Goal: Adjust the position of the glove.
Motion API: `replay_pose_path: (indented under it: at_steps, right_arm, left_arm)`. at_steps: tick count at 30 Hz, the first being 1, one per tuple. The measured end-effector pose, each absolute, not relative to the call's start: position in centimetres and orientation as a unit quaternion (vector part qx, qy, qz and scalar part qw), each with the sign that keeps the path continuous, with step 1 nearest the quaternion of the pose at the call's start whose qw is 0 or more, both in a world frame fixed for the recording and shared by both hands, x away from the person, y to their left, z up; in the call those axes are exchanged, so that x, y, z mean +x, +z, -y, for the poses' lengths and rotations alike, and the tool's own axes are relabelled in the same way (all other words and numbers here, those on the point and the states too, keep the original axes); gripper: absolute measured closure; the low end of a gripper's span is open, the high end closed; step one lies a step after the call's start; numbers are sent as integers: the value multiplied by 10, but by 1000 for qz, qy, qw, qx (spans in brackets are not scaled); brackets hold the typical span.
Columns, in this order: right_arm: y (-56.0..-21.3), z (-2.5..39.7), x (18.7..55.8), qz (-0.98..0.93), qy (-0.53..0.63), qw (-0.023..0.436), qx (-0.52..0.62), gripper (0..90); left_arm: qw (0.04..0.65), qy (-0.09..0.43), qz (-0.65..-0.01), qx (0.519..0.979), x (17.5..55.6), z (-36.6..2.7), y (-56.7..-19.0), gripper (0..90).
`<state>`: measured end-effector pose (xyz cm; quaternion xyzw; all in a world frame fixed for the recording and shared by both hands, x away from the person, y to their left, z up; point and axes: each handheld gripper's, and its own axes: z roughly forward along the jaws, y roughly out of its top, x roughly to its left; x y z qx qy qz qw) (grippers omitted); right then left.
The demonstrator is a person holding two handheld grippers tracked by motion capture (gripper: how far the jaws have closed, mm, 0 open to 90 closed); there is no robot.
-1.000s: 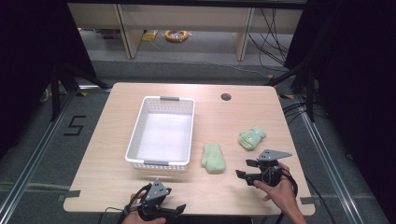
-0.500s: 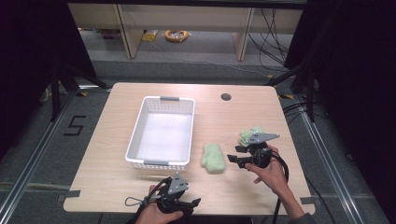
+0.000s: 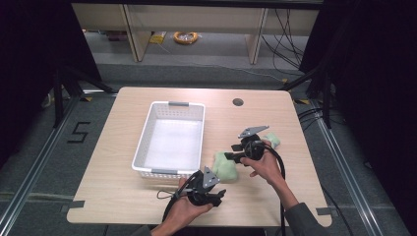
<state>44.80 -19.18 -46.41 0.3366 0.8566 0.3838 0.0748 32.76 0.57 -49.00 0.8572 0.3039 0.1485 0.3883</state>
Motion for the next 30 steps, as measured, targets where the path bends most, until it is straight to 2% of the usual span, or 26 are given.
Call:
replay_pose_path:
  at_steps: [8,10,15,23,26,28,29,30]
  right_arm:
    - [-478,182,471,-861,360,46,356,543]
    - [-481,181,476,-865,349,44,359,545]
    - [-483,177,480,-865,346,36,362,547]
    - [-491,174,489,-868,330,22,370,547]
    - [-496,174,491,-869,328,12,371,587]
    - [-495,173,489,-870,326,11,370,658]
    - [-495,173,489,-870,326,11,370,658]
    - [-495,173,488,-873,329,5,361,750]
  left_arm:
    - [364,159,-312,863,339,10,-498,467]
    - [375,172,-328,850,343,13,-501,473]
    - [370,183,-327,850,347,12,-500,491]
    - [348,199,-318,859,355,17,-508,577]
    - [343,201,-314,862,355,17,-509,637]
    - [343,202,-311,863,355,15,-509,719]
    - [345,203,-311,862,355,15,-509,719]
    - [347,193,-314,862,355,14,-508,750]
